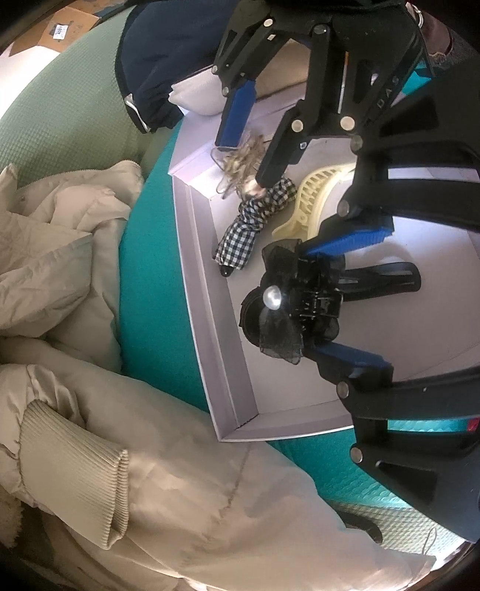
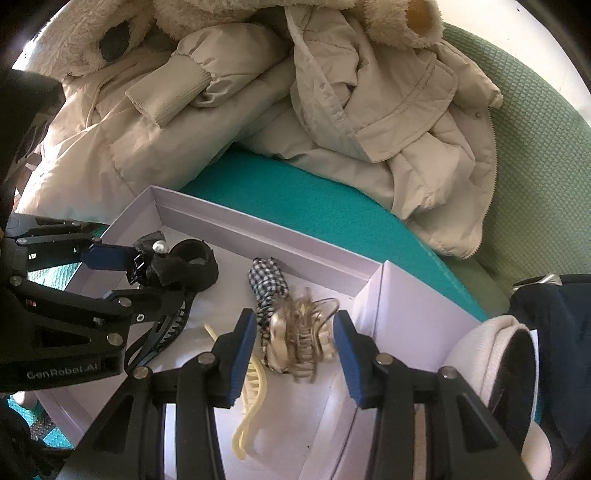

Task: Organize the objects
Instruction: 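Lower both held clips into the white box, then open the right tool to drop the gold clip while the left tool releases the black clip, then withdraw both open tools up from the box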

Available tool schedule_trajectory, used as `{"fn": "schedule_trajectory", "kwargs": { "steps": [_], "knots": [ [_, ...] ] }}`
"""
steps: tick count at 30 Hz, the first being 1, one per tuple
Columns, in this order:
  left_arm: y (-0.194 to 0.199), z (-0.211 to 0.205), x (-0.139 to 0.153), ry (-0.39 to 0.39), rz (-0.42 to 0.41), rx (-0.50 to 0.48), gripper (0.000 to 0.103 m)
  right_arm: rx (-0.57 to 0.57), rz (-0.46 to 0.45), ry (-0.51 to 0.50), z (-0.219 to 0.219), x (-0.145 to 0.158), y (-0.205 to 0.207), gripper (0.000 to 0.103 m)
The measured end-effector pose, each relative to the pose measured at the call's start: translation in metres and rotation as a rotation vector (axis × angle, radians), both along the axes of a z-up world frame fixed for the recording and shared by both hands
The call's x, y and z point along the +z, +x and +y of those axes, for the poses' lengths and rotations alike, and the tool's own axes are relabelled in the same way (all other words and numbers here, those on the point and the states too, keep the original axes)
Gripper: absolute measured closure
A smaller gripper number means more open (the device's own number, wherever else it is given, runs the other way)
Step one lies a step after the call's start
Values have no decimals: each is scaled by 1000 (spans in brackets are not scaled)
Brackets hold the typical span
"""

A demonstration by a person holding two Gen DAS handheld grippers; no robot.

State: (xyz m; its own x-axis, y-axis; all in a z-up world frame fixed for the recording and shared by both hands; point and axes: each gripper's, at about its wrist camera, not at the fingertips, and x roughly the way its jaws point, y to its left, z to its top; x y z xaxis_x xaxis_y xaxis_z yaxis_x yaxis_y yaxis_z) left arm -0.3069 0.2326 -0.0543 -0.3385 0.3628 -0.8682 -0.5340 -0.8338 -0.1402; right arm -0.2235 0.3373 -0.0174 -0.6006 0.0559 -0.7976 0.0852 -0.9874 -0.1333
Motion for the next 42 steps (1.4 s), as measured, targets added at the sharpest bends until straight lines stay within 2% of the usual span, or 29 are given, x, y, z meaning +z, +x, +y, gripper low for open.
{"fn": "schedule_trajectory", "kwargs": {
  "steps": [11, 23, 28, 42],
  "knots": [
    [7, -9, 17, 20, 10, 18, 58, -4, 24, 15, -5, 17, 10, 59],
    [26, -22, 57, 36, 57, 29, 56, -14, 82, 29, -13, 50, 31, 59],
    [35, -27, 74, 38, 88, 31, 51, -13, 104, 32, -18, 64, 39, 59],
    [72, -55, 120, 57, 149, 56, 50, 15, 184, 40, -40, 102, 74, 59]
  ]
}}
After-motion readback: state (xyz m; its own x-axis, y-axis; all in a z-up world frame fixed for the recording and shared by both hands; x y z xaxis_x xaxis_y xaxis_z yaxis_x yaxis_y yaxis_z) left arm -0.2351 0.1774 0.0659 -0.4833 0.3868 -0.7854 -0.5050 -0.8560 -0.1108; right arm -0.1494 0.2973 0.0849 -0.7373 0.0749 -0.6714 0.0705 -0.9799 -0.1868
